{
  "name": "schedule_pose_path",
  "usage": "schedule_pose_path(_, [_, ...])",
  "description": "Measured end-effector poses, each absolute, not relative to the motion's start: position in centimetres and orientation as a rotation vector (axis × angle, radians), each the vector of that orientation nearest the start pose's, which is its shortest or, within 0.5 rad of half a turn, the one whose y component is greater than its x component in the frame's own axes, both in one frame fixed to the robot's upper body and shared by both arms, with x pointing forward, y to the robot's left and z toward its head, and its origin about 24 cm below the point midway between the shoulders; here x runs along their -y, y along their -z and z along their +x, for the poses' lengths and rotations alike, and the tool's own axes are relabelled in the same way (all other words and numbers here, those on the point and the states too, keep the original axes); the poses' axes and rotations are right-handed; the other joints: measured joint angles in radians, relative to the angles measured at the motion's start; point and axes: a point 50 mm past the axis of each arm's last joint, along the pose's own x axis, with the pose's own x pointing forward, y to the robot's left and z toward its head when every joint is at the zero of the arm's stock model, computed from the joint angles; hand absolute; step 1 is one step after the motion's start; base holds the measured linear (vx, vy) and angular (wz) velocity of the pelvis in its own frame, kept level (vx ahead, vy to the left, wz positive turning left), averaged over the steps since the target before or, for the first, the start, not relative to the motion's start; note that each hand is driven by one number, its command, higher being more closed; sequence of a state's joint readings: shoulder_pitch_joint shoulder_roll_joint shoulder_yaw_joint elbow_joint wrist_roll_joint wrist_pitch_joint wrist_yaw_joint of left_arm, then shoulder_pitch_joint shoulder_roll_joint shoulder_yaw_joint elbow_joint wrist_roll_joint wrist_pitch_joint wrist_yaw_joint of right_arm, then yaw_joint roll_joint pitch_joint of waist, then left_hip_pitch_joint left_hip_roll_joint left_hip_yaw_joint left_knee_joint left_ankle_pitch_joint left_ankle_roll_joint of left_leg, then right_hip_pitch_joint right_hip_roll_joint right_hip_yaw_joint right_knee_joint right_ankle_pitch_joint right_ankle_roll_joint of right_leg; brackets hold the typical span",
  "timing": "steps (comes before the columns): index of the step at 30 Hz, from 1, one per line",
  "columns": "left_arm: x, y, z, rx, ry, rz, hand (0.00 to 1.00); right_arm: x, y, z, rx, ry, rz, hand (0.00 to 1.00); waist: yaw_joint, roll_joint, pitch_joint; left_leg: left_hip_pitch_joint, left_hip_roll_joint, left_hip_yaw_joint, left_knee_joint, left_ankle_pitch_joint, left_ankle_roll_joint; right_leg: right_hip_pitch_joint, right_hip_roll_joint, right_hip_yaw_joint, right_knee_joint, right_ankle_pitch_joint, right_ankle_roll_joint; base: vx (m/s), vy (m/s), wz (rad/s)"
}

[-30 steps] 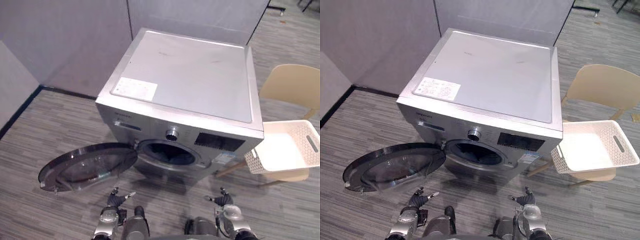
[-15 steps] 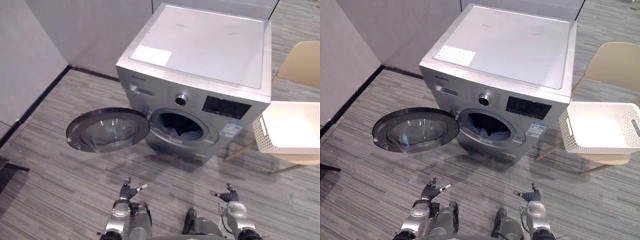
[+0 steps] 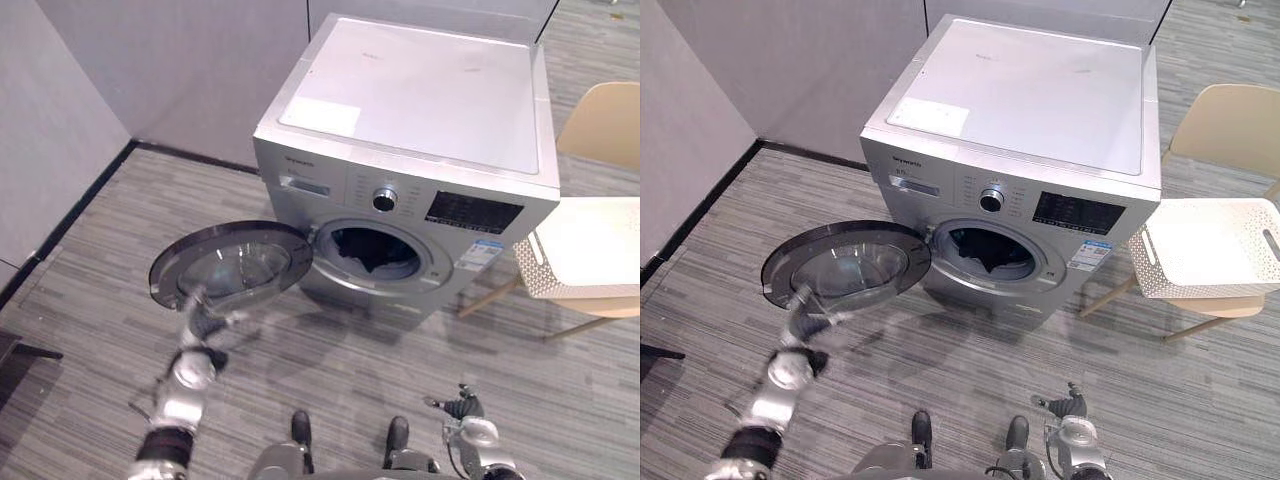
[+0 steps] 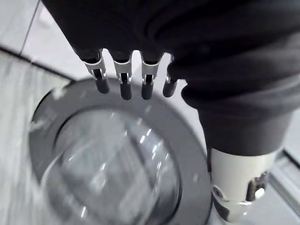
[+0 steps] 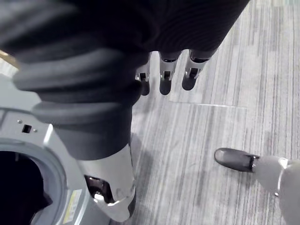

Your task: Pick up the laundry basket with both hands and put the clothes into the washing machine.

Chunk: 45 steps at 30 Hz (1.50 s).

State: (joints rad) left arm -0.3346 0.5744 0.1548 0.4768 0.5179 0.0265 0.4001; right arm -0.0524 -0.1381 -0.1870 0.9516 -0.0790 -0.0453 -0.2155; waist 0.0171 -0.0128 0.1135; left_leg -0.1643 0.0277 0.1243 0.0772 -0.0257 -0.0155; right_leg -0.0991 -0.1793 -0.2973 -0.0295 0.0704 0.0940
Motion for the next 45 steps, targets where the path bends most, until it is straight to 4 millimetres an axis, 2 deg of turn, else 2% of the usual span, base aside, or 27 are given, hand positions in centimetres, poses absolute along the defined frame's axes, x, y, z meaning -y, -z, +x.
schedule_pose_path(1, [-33.1, -11.5, 29.7, 0.046, -0.662, 1.050, 0.00, 23.5, 12.3, 16.8, -0.826, 0.383, -0.213, 0.00, 0.001, -0.001, 0.001, -0.003, 0.005, 0.002, 0.000, 0.000, 0.000, -0.004, 0.005, 0.000, -0.001, 0.006, -0.008, 0.02, -0.024, -0.08])
schedule_pose_path(3, [-34.8, -15.2, 29.8, 0.123, -0.766, 1.097, 0.00, 23.1, 11.9, 17.3, -0.790, 0.359, -0.227, 0.00, 0.003, -0.018, 0.002, -0.035, 0.012, 0.005, 0.009, -0.001, -0.001, -0.036, 0.010, 0.020, 0.000, 0.014, -0.019, -0.01, -0.013, -0.11])
schedule_pose_path(5, [-35.4, -17.3, 29.9, 0.172, -0.825, 1.109, 0.00, 22.8, 11.6, 17.7, -0.767, 0.343, -0.229, 0.00, 0.012, -0.037, 0.014, -0.066, 0.018, 0.013, 0.021, -0.002, 0.000, -0.068, 0.012, 0.031, 0.001, 0.021, -0.021, -0.05, -0.005, -0.14])
schedule_pose_path(6, [-35.4, -18.4, 30.1, 0.202, -0.845, 1.103, 0.00, 22.5, 11.5, 17.9, -0.753, 0.335, -0.229, 0.00, 0.021, -0.044, 0.018, -0.098, 0.030, 0.014, 0.043, -0.007, 0.000, -0.093, 0.022, 0.036, 0.001, 0.036, -0.037, -0.08, -0.006, -0.15])
schedule_pose_path(7, [-35.3, -18.8, 30.3, 0.215, -0.851, 1.097, 0.00, 22.4, 11.5, 17.9, -0.748, 0.332, -0.227, 0.00, 0.025, -0.048, 0.019, -0.110, 0.035, 0.015, 0.050, -0.007, 0.000, -0.103, 0.025, 0.037, 0.003, 0.046, -0.037, -0.12, 0.003, -0.07])
schedule_pose_path(8, [-35.4, -19.8, 30.8, 0.232, -0.867, 1.074, 0.00, 21.8, 11.4, 18.0, -0.742, 0.308, -0.230, 0.00, 0.027, -0.063, 0.029, -0.132, 0.045, 0.012, 0.067, -0.009, -0.001, -0.117, 0.031, 0.047, 0.006, 0.053, -0.045, -0.11, 0.017, -0.01])
schedule_pose_path(12, [-36.1, -21.7, 31.8, 0.214, -0.875, 1.073, 0.00, 21.2, 10.8, 18.6, -0.692, 0.289, -0.222, 0.00, 0.028, -0.083, 0.038, -0.200, 0.066, 0.006, 0.121, -0.029, -0.008, -0.157, 0.044, 0.050, 0.009, 0.065, -0.047, -0.12, 0.004, 0.01])
schedule_pose_path(15, [-35.8, -22.6, 33.0, 0.189, -0.840, 1.075, 0.00, 20.6, 10.6, 19.0, -0.674, 0.249, -0.230, 0.00, 0.033, -0.090, 0.042, -0.243, 0.087, -0.002, 0.146, -0.032, -0.012, -0.185, 0.057, 0.050, 0.009, 0.079, -0.052, -0.11, -0.016, -0.01])
schedule_pose_path(19, [-34.6, -25.1, 34.8, 0.196, -0.769, 1.102, 0.00, 19.7, 9.8, 19.6, -0.619, 0.205, -0.232, 0.00, 0.046, -0.125, 0.064, -0.296, 0.124, -0.018, 0.162, -0.023, -0.028, -0.222, 0.092, 0.054, 0.007, 0.085, -0.051, -0.10, -0.067, -0.05])
schedule_pose_path(22, [-34.1, -25.0, 35.6, 0.157, -0.703, 1.122, 0.00, 19.5, 9.4, 20.1, -0.589, 0.199, -0.225, 0.00, 0.047, -0.136, 0.071, -0.329, 0.155, -0.022, 0.178, -0.016, -0.046, -0.251, 0.121, 0.059, 0.004, 0.097, -0.063, -0.08, -0.114, -0.16])
schedule_pose_path(25, [-33.6, -24.7, 36.5, 0.093, -0.609, 1.163, 0.00, 19.1, 9.1, 20.3, -0.576, 0.163, -0.223, 0.00, 0.044, -0.151, 0.081, -0.337, 0.184, -0.023, 0.177, -0.007, -0.061, -0.257, 0.151, 0.082, -0.010, 0.114, -0.053, -0.05, -0.106, -0.14])
schedule_pose_path(28, [-32.7, -24.9, 37.0, 0.082, -0.544, 1.228, 0.00, 19.3, 9.0, 20.4, -0.569, 0.167, -0.215, 0.00, 0.039, -0.153, 0.081, -0.362, 0.206, -0.032, 0.171, 0.004, -0.078, -0.282, 0.174, 0.087, -0.017, 0.129, -0.054, -0.04, -0.075, -0.09])
schedule_pose_path(33, [-33.1, -23.5, 37.3, -0.016, -0.468, 1.245, 0.00, 19.3, 8.9, 20.6, -0.566, 0.136, -0.222, 0.00, 0.021, -0.165, 0.087, -0.374, 0.229, -0.032, 0.169, 0.020, -0.102, -0.294, 0.199, 0.116, -0.033, 0.129, -0.051, -0.01, -0.069, -0.10])
schedule_pose_path(35, [-33.2, -23.8, 37.3, -0.014, -0.471, 1.245, 0.00, 19.5, 8.9, 20.6, -0.572, 0.135, -0.224, 0.00, 0.024, -0.167, 0.088, -0.384, 0.232, -0.030, 0.171, 0.026, -0.111, -0.299, 0.203, 0.119, -0.044, 0.110, -0.029, 0.00, -0.066, -0.05])
schedule_pose_path(37, [-33.3, -23.8, 37.2, -0.018, -0.470, 1.245, 0.00, 19.5, 8.8, 20.9, -0.567, 0.122, -0.225, 0.00, 0.026, -0.168, 0.089, -0.385, 0.233, -0.024, 0.168, 0.034, -0.121, -0.308, 0.203, 0.120, -0.043, 0.101, -0.029, 0.00, -0.065, -0.05])
schedule_pose_path(41, [-33.4, -23.7, 37.2, -0.023, -0.465, 1.243, 0.00, 19.6, 8.4, 21.5, -0.548, 0.119, -0.229, 0.00, 0.026, -0.168, 0.089, -0.392, 0.233, -0.016, 0.185, 0.037, -0.124, -0.307, 0.201, 0.115, -0.041, 0.102, -0.029, 0.01, -0.009, 0.00])
schedule_pose_path(45, [-33.3, -23.4, 37.2, -0.010, -0.452, 1.217, 0.00, 19.5, 8.2, 21.9, -0.541, 0.114, -0.229, 0.00, 0.027, -0.169, 0.089, -0.397, 0.229, -0.010, 0.206, 0.030, -0.106, -0.305, 0.192, 0.116, -0.037, 0.104, -0.032, 0.05, 0.012, 0.00])
